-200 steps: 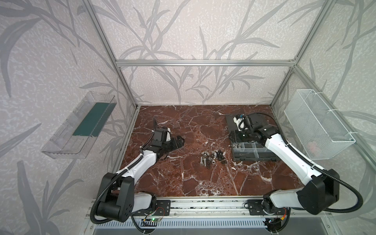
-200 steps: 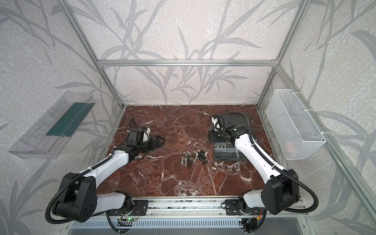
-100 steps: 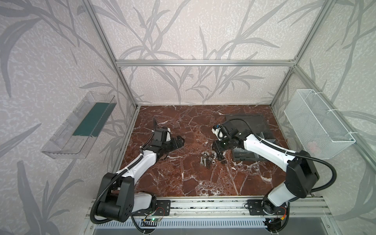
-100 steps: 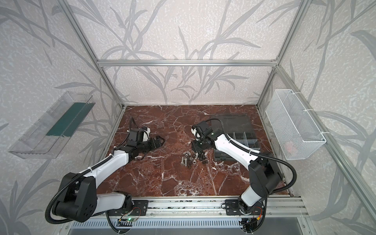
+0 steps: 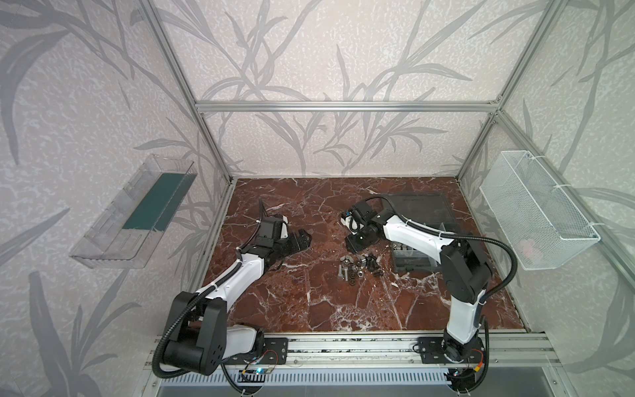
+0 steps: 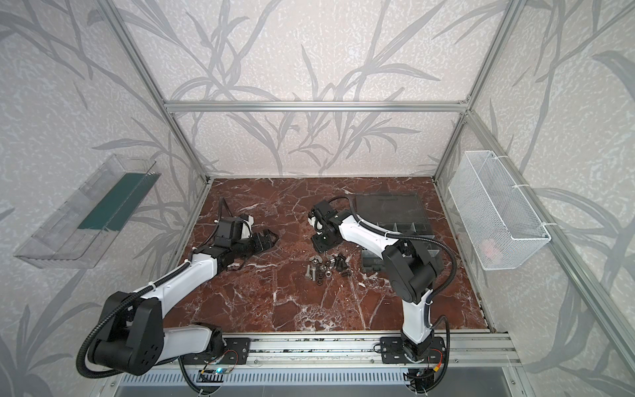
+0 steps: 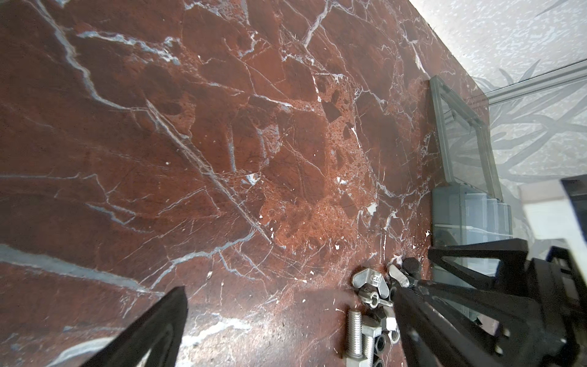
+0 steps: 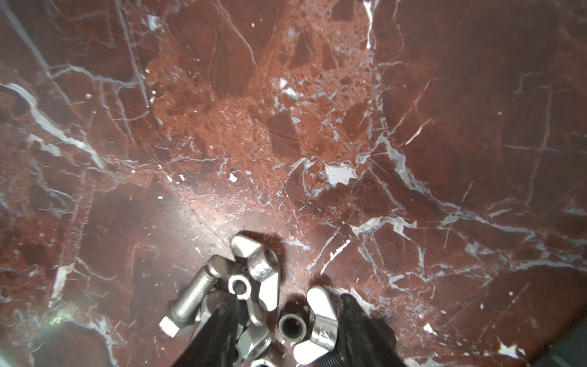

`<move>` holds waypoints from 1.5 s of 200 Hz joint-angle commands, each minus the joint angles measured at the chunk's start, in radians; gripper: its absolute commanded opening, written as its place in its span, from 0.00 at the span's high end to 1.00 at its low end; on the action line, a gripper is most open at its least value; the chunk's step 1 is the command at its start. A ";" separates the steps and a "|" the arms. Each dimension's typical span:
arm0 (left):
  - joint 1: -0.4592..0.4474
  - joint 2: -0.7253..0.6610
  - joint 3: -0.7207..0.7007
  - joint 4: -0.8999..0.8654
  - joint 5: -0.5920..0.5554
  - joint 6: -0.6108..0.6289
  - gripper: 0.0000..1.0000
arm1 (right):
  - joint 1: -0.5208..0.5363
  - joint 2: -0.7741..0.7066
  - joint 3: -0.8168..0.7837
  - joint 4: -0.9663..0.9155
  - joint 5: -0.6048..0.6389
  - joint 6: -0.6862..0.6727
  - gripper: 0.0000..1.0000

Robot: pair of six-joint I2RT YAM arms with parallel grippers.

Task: Sort the screws and nuts into containers
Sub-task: Pick up the nut from the center of the table.

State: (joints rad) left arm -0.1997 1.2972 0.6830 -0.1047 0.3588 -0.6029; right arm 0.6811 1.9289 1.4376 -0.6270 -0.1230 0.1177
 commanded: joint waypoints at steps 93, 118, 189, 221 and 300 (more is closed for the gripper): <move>0.006 -0.022 0.000 -0.026 -0.023 0.011 0.01 | 0.031 0.086 0.043 -0.078 0.064 -0.067 0.50; 0.006 -0.024 0.000 -0.031 -0.027 0.014 0.01 | 0.043 0.105 0.057 -0.088 0.075 -0.075 0.51; 0.008 -0.027 -0.002 -0.035 -0.029 0.016 0.01 | 0.067 0.140 0.061 -0.087 0.077 -0.084 0.52; 0.008 -0.025 -0.002 -0.032 -0.027 0.017 0.01 | 0.077 0.146 0.062 -0.073 0.071 -0.089 0.52; 0.008 -0.025 0.002 -0.033 -0.029 0.017 0.01 | 0.083 0.184 0.089 -0.047 0.071 -0.087 0.53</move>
State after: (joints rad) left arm -0.1959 1.2968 0.6830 -0.1215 0.3416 -0.6010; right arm 0.7582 2.0964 1.5158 -0.6769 -0.0528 0.0334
